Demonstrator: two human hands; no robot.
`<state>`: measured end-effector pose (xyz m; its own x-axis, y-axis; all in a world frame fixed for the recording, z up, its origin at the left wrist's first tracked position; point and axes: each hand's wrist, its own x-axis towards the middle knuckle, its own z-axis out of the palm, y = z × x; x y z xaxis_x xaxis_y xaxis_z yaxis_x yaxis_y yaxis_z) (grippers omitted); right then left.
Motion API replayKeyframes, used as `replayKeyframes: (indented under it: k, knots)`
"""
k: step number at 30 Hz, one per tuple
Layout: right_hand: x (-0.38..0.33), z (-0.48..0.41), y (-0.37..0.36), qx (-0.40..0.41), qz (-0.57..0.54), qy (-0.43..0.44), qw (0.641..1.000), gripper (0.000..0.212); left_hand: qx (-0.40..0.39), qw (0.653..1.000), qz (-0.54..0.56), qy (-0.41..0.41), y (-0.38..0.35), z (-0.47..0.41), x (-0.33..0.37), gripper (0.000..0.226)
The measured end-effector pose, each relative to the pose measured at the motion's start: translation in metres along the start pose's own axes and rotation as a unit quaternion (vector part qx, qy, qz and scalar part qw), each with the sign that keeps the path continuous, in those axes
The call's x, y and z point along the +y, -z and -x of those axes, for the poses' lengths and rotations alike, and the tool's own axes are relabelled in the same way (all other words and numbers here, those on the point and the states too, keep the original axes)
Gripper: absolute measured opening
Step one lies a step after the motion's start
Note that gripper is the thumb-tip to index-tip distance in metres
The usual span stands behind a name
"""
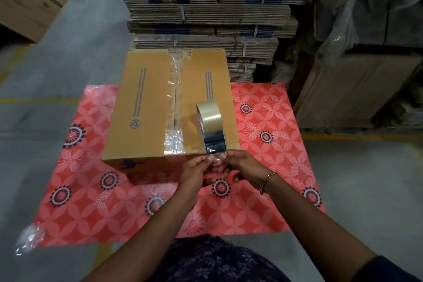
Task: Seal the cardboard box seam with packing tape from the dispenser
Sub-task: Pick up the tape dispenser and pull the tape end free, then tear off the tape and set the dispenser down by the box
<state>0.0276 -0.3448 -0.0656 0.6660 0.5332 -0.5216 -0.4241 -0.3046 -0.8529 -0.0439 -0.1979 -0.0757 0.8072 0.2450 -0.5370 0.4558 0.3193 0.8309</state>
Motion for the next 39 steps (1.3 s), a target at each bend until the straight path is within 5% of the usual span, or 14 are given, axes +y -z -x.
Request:
replayKeyframes:
  k: [4,9,19,22,25,28,31,34,39]
  knots:
    - [0.004,0.0,0.007,0.004,0.048,0.006,0.999,0.028,0.009,0.999,-0.041,-0.024,0.001,-0.001,-0.005,0.018]
    - [0.021,-0.006,0.004,0.112,0.117,0.078,0.984,0.026,0.039,0.991,-0.114,-0.059,0.004,-0.006,-0.018,0.028]
    - [0.037,-0.006,0.014,0.274,0.215,0.092,0.933,0.019,0.056,0.953,-0.266,-0.135,0.034,-0.023,-0.036,0.041]
    - [0.018,-0.001,0.017,0.31,0.162,0.134,0.927,0.013,0.072,0.951,-0.239,-0.183,0.035,-0.009,-0.017,0.038]
    - [-0.004,-0.007,0.014,0.254,0.082,0.15,0.952,0.038,0.061,0.969,-0.142,-0.191,0.025,-0.005,0.013,0.027]
    - [-0.018,-0.019,0.0,0.217,0.133,0.149,0.956,0.074,0.028,0.984,-0.078,-0.16,0.013,-0.015,0.041,0.028]
    - [-0.022,-0.038,-0.019,0.237,0.262,0.152,0.923,0.093,-0.029,0.995,0.013,-0.091,0.005,-0.029,0.054,0.036]
    - [-0.02,-0.053,-0.029,0.29,0.341,0.148,0.882,0.094,-0.053,0.996,0.002,-0.074,0.005,-0.04,0.059,0.041]
    - [-0.022,-0.055,-0.018,0.353,0.319,0.163,0.864,0.069,-0.077,0.995,-0.015,-0.069,0.009,-0.063,0.067,0.03]
